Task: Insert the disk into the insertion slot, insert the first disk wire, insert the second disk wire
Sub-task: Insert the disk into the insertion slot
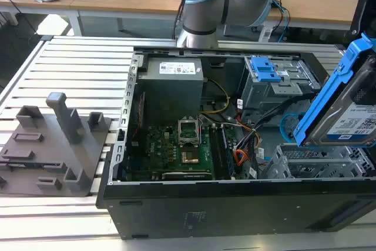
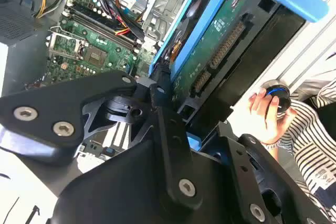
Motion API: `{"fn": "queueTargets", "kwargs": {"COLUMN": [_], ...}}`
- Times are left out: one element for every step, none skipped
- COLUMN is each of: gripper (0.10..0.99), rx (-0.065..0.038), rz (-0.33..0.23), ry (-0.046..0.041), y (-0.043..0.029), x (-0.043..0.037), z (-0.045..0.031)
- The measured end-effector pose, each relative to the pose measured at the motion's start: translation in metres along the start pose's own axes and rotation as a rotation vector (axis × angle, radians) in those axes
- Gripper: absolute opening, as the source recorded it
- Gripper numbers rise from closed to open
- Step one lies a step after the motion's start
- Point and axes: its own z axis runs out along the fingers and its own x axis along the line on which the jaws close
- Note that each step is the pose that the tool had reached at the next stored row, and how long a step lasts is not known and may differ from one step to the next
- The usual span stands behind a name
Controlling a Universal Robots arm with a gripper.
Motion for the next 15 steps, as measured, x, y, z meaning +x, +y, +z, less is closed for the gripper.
{"fn": "queueTargets", "kwargs": {"gripper": [0.361, 0.361, 0.361, 0.361, 0.361, 0.361, 0.361, 0.361, 0.361, 0.361, 0.361, 0.361, 0.361, 0.361, 0.361], "rx": [0.000, 0.000, 0.000, 0.000, 0.000, 0.000, 0.000, 0.000, 0.000, 0.000, 0.000, 0.000, 0.000, 0.000, 0.000], "rz": [0.000, 0.000, 0.000, 0.000, 0.000, 0.000, 0.000, 0.000, 0.000, 0.000, 0.000, 0.000, 0.000, 0.000, 0.000], "ry": [-0.0002, -0.0001, -0.0001, -0.0001, -0.0001, 0.0000, -0.0001, -0.0001, 0.0000, -0.0001, 0.0000, -0.0002, -0.0001, -0.0001, -0.0001], "y": [-0.0001, -0.0001, -0.0001, -0.0002, -0.0003, -0.0003, -0.0003, -0.0004, -0.0004, -0.0005, -0.0006, -0.0006, -0.0007, -0.0007, -0.0008], "x": [0.0000, 0.0000, 0.0000, 0.0000, 0.0000, 0.0000, 0.0000, 0.0000, -0.0001, -0.0001, -0.0001, -0.0001, -0.0001, -0.0001, -0.0001], "z": [0.0013, 0.0022, 0.0033, 0.0052, 0.0070, 0.0079, 0.0087, 0.0103, 0.0112, 0.0127, 0.0138, 0.0154, 0.0170, 0.0183, 0.0189]}}
